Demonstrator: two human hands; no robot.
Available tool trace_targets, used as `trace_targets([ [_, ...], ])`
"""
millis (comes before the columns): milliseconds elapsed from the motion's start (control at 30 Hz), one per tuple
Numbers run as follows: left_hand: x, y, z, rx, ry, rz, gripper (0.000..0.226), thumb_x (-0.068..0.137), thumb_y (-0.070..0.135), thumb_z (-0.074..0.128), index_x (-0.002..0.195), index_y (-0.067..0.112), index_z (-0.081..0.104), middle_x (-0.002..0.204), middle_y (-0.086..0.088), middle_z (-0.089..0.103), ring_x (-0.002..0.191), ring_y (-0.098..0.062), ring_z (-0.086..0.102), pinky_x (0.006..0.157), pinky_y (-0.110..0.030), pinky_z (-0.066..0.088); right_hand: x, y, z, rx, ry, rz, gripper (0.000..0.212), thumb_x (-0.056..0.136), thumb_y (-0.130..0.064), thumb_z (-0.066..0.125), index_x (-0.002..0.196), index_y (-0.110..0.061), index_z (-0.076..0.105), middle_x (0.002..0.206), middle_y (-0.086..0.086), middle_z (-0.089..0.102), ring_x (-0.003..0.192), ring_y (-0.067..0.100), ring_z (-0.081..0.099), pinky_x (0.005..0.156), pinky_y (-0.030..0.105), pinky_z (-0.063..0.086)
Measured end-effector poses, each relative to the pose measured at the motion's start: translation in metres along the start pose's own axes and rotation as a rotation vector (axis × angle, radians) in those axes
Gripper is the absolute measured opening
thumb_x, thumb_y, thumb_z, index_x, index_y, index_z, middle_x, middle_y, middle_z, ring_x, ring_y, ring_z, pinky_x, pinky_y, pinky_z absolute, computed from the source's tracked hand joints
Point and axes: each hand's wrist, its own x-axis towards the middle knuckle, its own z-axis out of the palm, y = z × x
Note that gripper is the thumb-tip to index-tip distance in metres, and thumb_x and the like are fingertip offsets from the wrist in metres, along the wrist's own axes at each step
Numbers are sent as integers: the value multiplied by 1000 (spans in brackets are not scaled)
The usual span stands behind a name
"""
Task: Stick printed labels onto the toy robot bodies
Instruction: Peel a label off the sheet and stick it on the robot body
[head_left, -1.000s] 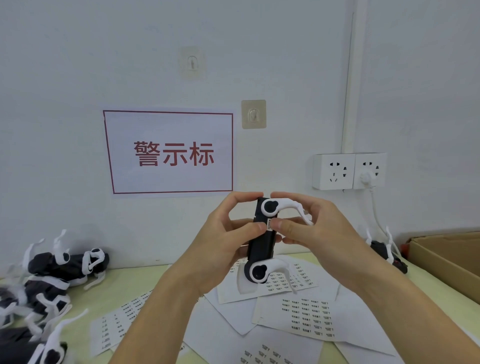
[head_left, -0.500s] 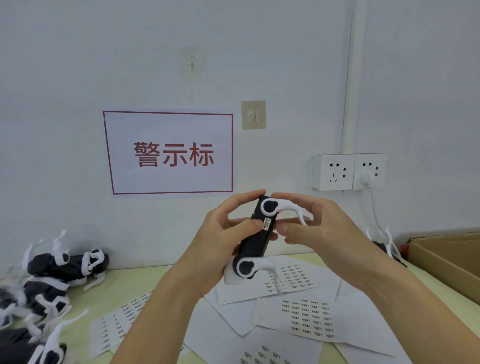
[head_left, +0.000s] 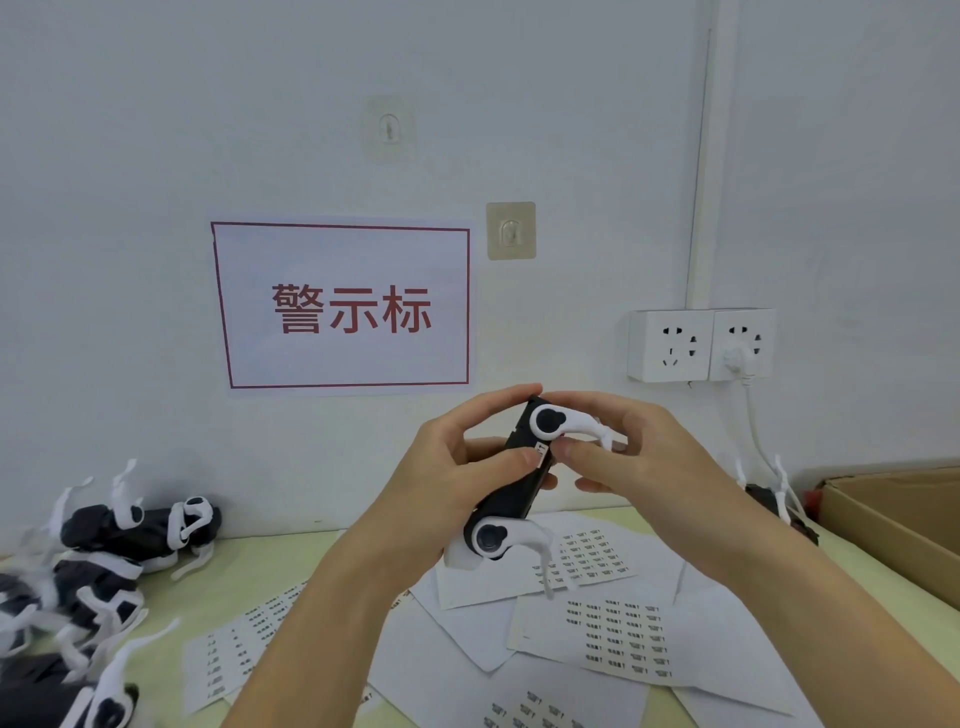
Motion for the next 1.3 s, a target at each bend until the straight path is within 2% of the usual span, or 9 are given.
trace_targets([
  [167,0,0,1,63,6,-10,48,83,23,70,122,48,66,103,-9,77,96,-26,75,81,-28,58,-1,-1,-3,-39,-130,-49,37,85,-48,60,122,-45,65,121,-27,66,112,-11,59,92,24,42],
  [300,0,-2,2,146,-32,-9,48,86,20,69,122,52,65,103,-6,77,96,-24,75,91,-33,58,2,5,-1,-115,-60,-60,19,90,-53,57,104,-50,70,105,-20,73,100,7,69,94,42,53],
  [400,1,-6,3,179,-43,-29,60,95,18,67,137,56,48,104,-2,78,95,-22,75,91,-31,58,5,10,0,-111,-26,-44,13,90,-54,60,96,-52,72,97,-21,74,85,4,71,84,32,51],
  [500,4,-9,5,221,50,-72,58,91,28,74,135,52,45,102,6,77,91,-17,75,81,-30,60,7,15,-1,-93,45,-2,21,86,-60,60,93,-45,73,97,-21,72,81,5,72,82,35,56],
  [600,7,-11,2,239,246,-95,33,88,41,73,117,47,59,99,12,75,90,-9,73,67,-21,54,10,19,-1,-61,182,73,30,80,-61,60,96,-36,69,100,-12,70,75,5,72,78,36,59],
  [700,10,-13,-3,64,446,-203,12,94,44,63,102,35,66,105,4,73,98,-17,70,86,-36,55,12,20,0,13,315,106,26,87,-55,59,100,-33,64,105,-9,68,71,3,70,73,28,53],
  [833,10,-12,-1,-250,430,-335,26,96,41,59,107,19,67,100,-11,73,86,-29,73,75,-40,56,14,19,7,144,389,124,28,90,-54,58,102,-29,63,107,-10,66,76,6,73,85,36,58],
  [1133,9,-14,-3,-414,510,-104,20,98,9,52,102,9,72,95,-13,73,82,-28,67,65,-28,53,9,16,13,198,286,76,37,77,-60,67,104,-36,64,108,-15,68,96,10,71,100,47,51],
  [1300,7,-15,-5,-507,484,-5,31,95,-1,47,117,6,67,106,-15,72,89,-26,66,80,-31,54,3,9,6,177,221,-31,38,74,-45,72,109,-36,65,112,-17,71,100,3,68,91,27,43],
])
